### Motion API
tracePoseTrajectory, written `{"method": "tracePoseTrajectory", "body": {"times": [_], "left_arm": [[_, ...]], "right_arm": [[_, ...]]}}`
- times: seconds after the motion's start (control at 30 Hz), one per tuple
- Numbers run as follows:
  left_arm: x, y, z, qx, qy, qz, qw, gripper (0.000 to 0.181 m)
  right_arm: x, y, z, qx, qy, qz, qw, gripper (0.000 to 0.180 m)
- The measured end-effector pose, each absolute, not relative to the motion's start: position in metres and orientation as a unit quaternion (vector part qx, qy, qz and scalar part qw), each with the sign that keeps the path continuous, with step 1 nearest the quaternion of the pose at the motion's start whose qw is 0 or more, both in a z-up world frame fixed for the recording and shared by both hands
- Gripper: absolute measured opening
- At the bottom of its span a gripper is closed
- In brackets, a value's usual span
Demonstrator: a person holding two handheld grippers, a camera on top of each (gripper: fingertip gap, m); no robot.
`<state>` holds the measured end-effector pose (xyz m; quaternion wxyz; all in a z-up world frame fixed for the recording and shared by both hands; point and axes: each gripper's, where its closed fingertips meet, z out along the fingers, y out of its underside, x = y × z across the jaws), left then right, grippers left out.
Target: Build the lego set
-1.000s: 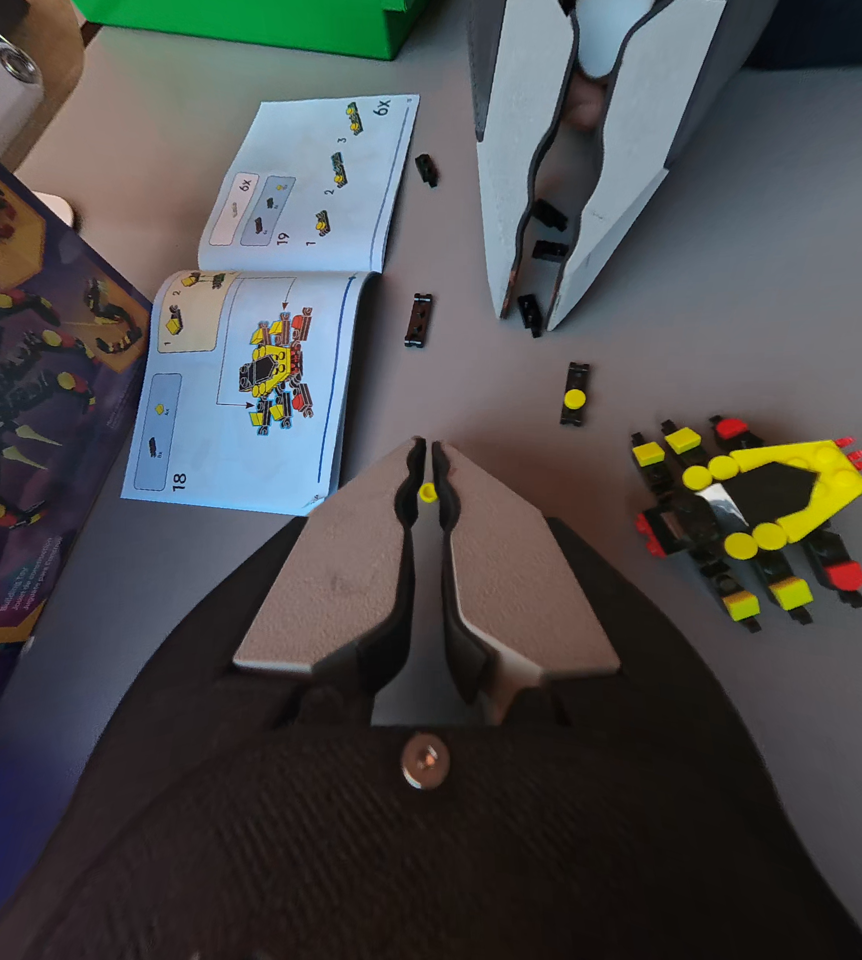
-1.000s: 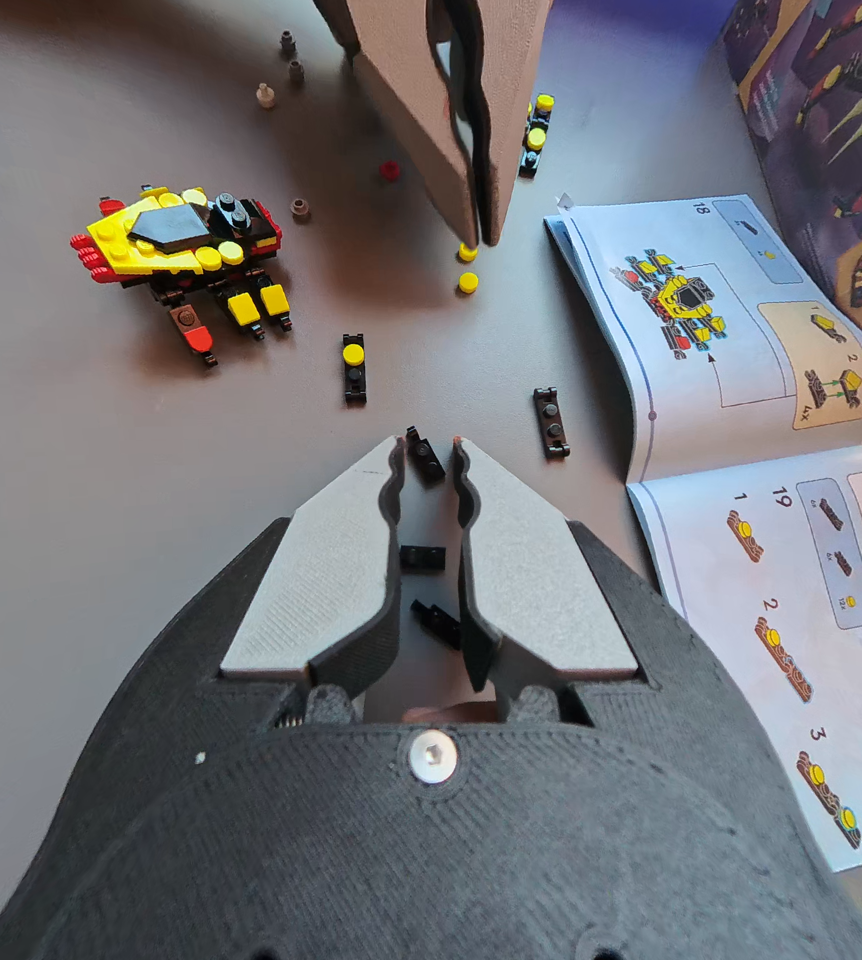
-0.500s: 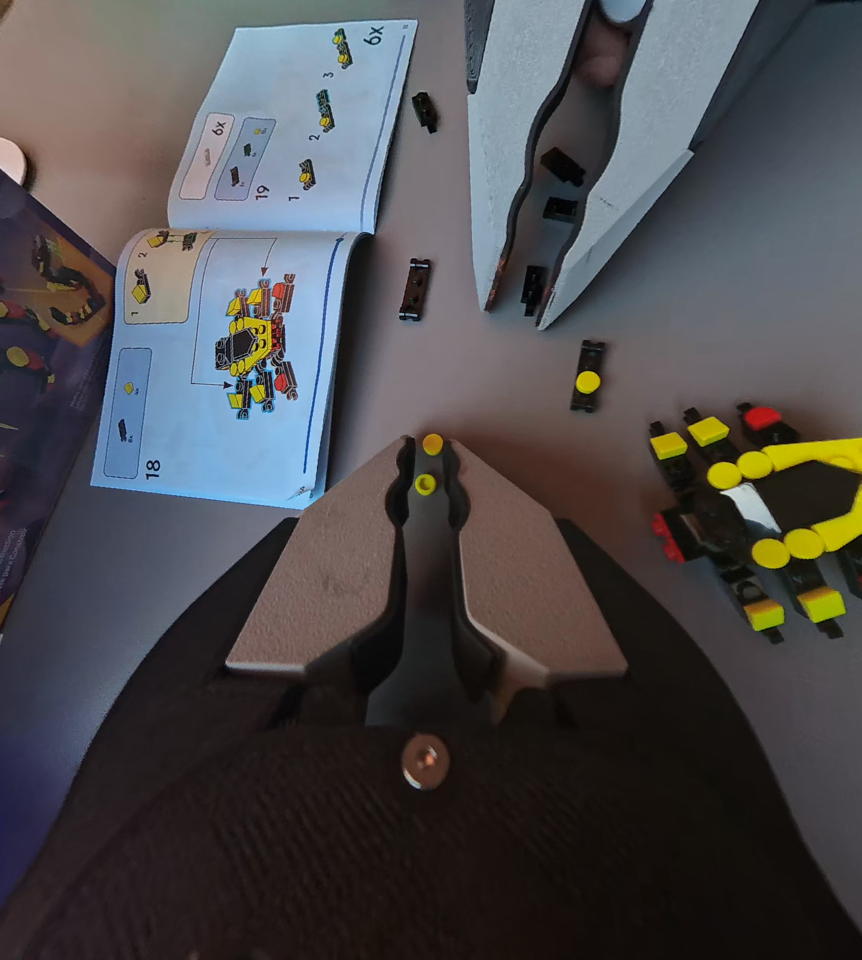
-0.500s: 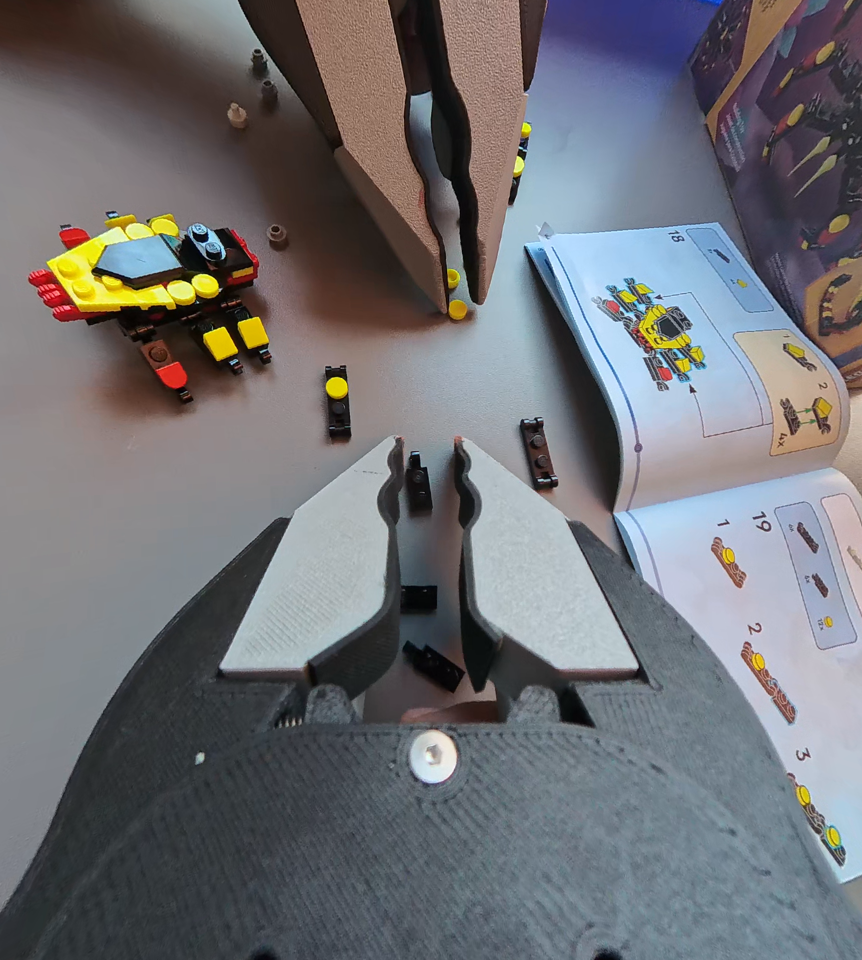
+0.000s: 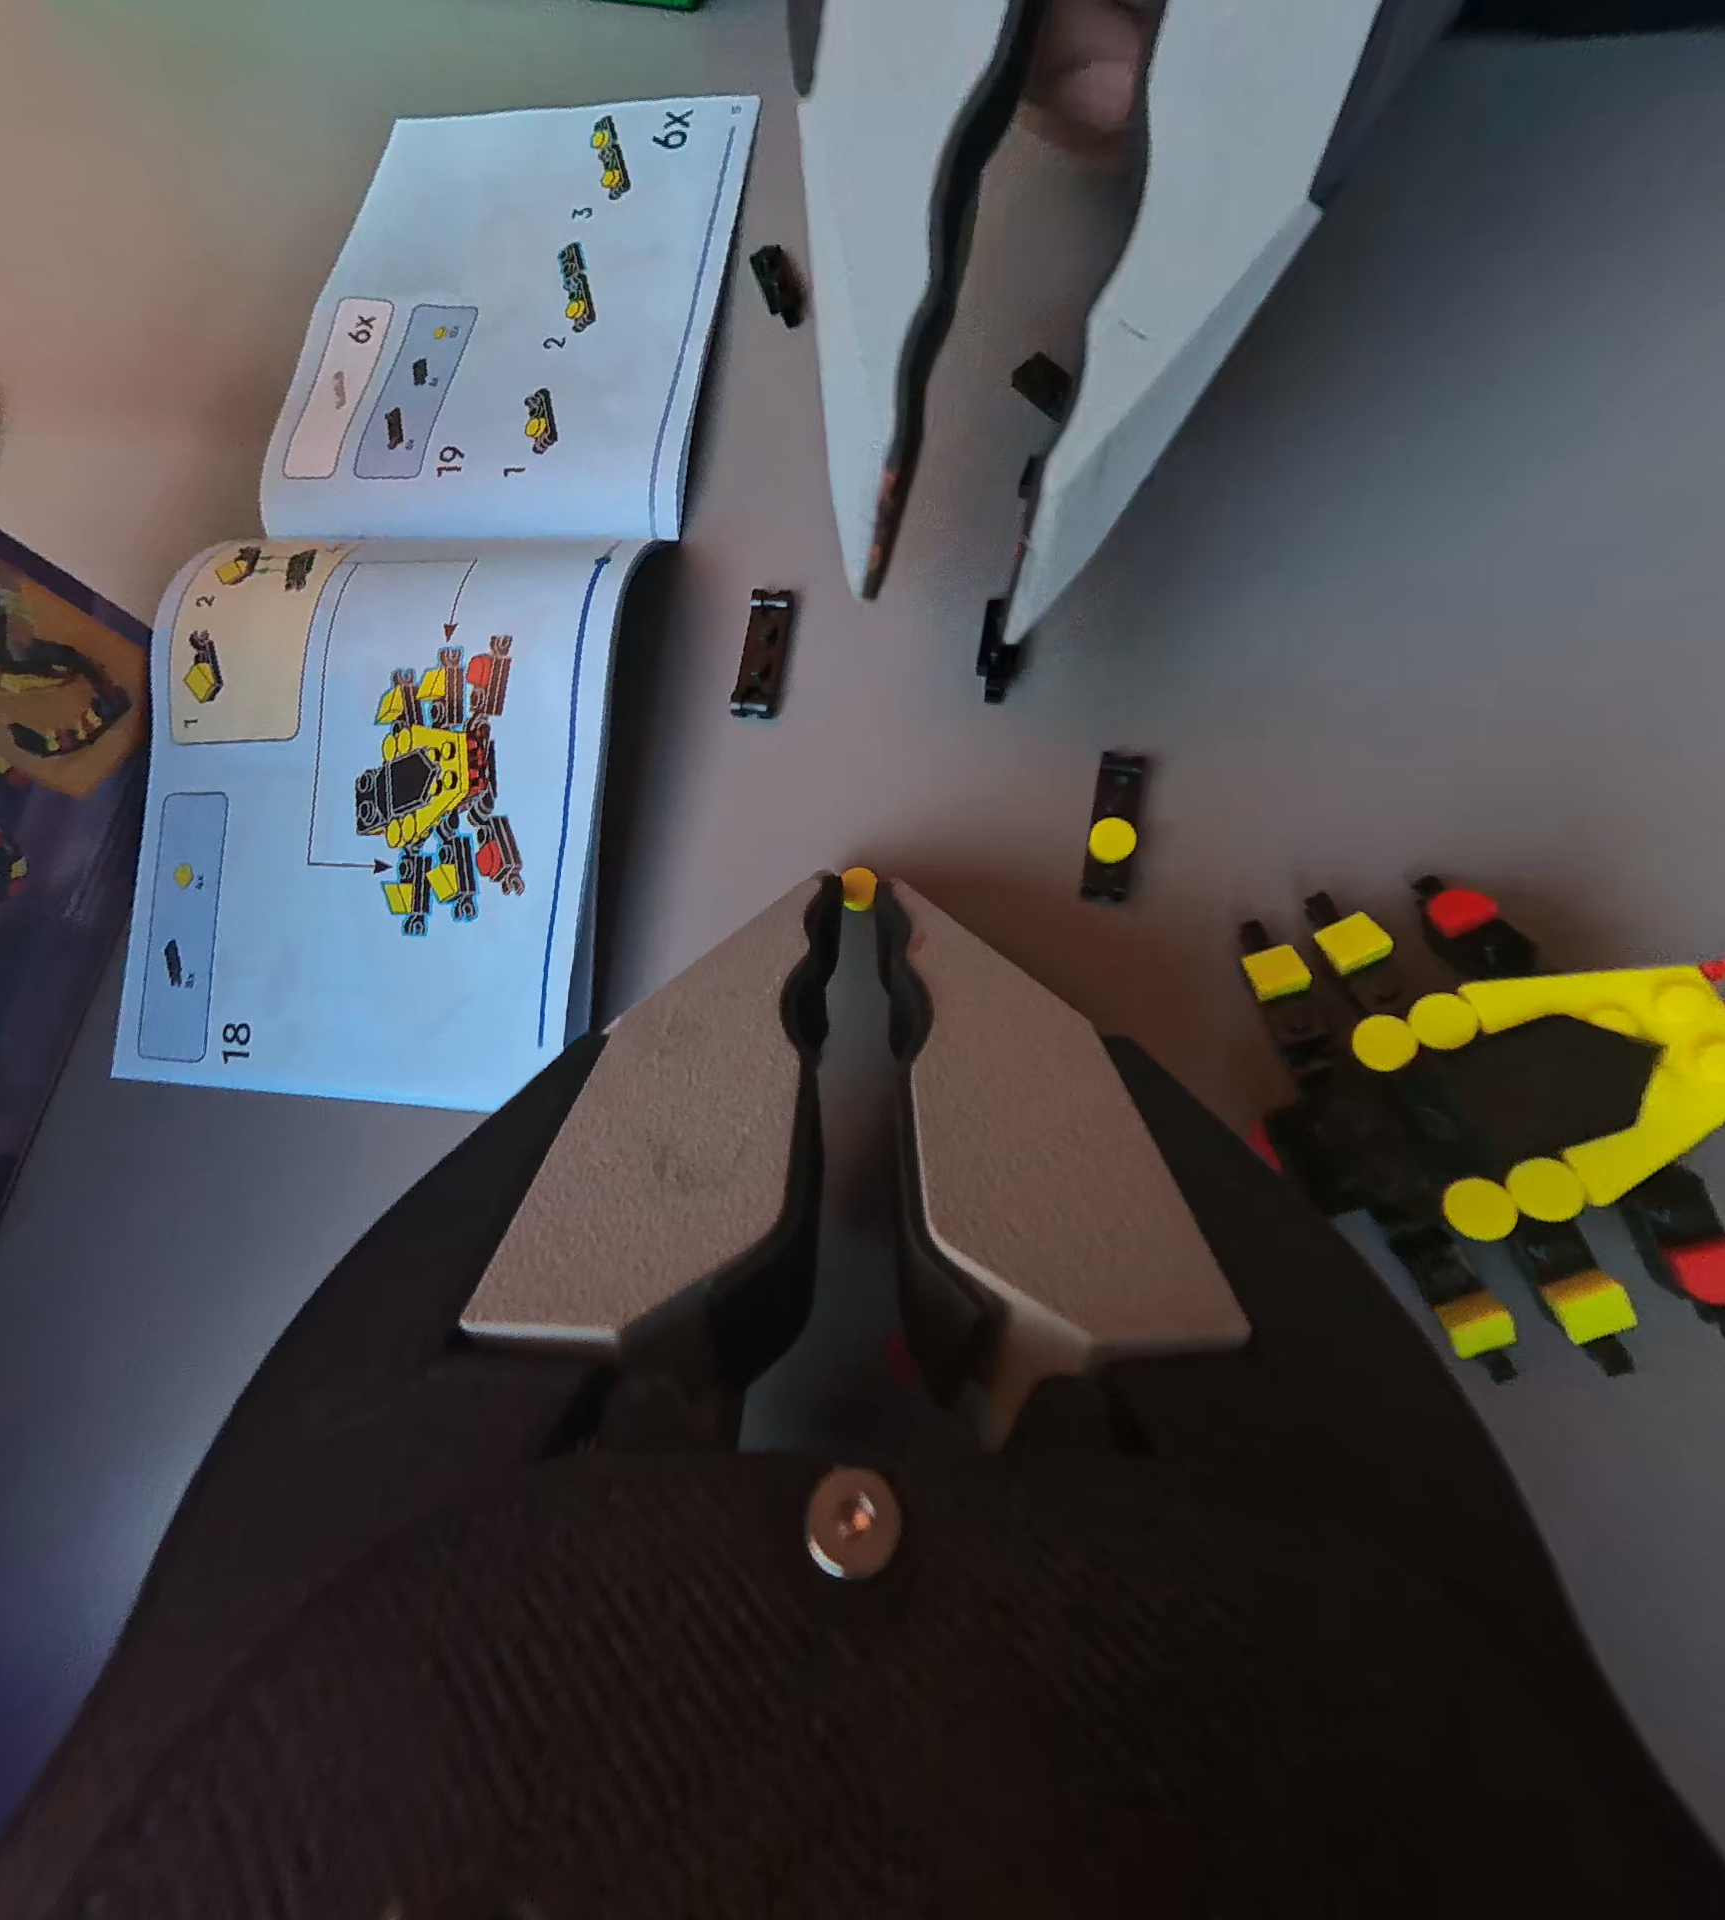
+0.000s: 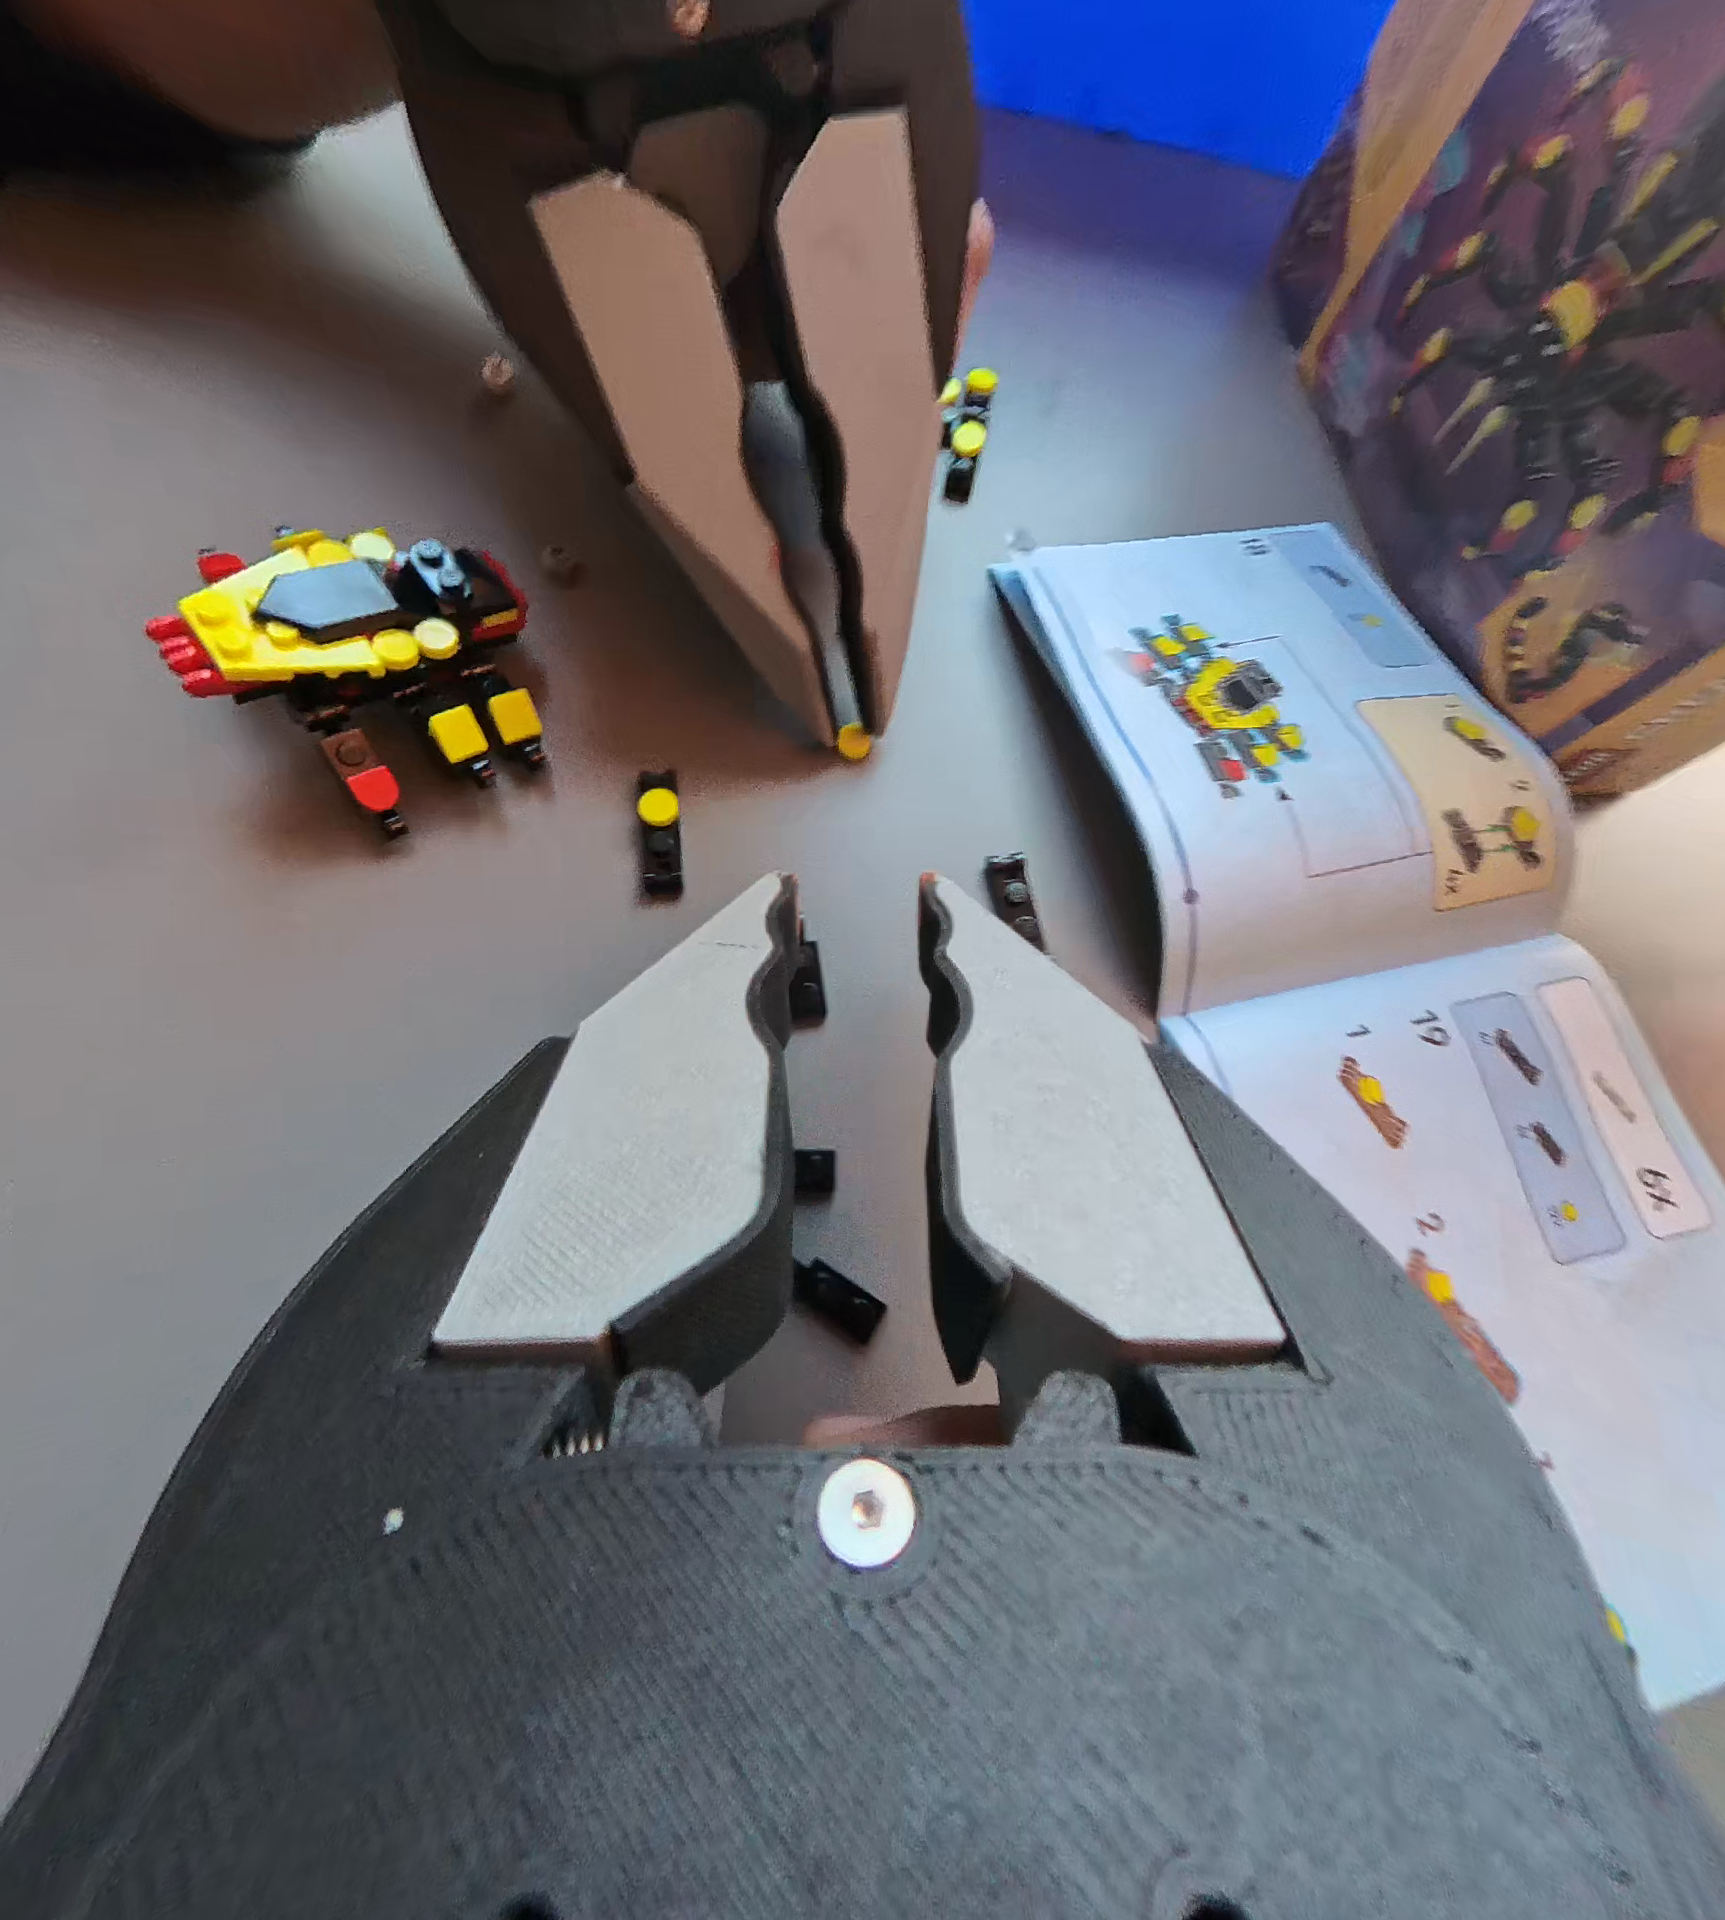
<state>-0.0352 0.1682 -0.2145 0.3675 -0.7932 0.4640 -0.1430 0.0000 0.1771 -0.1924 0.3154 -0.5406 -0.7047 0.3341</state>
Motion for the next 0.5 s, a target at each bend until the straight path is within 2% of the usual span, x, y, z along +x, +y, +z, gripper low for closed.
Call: {"method": "tracePoseTrajectory", "body": {"times": [0.03, 0.17, 0.5], "left_arm": [[-0.032, 0.168, -0.214, -0.792, 0.465, -0.143, 0.368, 0.003], [-0.023, 0.171, -0.209, -0.788, 0.462, -0.150, 0.378, 0.003], [-0.006, 0.168, -0.193, -0.775, 0.448, -0.200, 0.399, 0.003]], "right_arm": [[0.000, 0.180, -0.186, -0.542, -0.693, 0.348, 0.323, 0.020], [-0.001, 0.183, -0.170, -0.548, -0.658, 0.404, 0.321, 0.020], [-0.001, 0.178, -0.187, -0.540, -0.695, 0.358, 0.313, 0.018]]}}
